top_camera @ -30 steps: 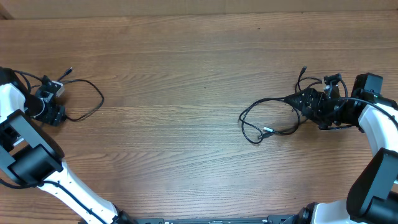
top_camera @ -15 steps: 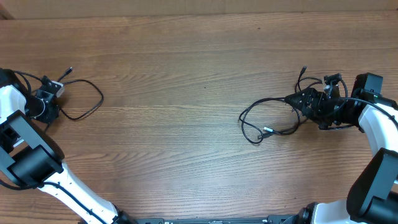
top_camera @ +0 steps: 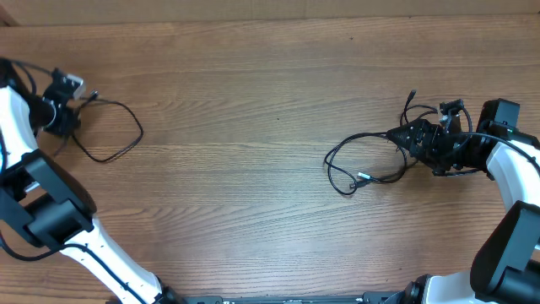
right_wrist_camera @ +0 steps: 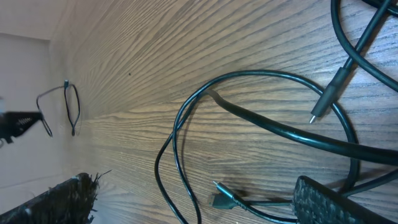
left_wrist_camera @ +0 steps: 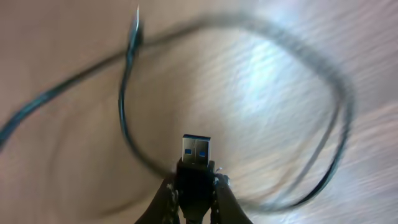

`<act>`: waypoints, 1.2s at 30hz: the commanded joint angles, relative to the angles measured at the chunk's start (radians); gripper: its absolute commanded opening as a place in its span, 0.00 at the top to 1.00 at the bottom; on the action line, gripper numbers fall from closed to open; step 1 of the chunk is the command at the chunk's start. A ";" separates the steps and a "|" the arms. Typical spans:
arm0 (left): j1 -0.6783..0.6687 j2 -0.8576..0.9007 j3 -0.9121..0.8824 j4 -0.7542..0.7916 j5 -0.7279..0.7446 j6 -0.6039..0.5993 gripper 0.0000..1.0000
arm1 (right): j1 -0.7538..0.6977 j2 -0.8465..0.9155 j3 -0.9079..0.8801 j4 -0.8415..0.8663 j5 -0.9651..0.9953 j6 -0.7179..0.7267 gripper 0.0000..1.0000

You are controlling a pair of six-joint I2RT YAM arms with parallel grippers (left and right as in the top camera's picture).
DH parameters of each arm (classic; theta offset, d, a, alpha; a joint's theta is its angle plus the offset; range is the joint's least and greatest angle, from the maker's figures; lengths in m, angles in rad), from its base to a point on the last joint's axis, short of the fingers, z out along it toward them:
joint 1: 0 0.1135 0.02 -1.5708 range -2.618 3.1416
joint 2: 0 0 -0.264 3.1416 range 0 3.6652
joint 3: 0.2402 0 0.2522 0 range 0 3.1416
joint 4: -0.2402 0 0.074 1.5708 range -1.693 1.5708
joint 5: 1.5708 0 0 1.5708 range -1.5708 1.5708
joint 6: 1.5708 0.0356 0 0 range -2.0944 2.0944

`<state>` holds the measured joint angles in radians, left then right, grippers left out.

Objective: Untangle cables

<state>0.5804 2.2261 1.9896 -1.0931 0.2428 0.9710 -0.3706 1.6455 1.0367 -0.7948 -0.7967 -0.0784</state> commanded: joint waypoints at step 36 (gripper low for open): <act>-0.607 -0.042 -0.014 -0.117 -0.046 -0.366 0.01 | 0.007 0.003 0.003 0.016 -0.006 0.002 0.00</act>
<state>0.0322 2.2047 2.0045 -1.2377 0.3222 0.5625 -0.3706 1.6455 1.0367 -0.7788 -0.7963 -0.0776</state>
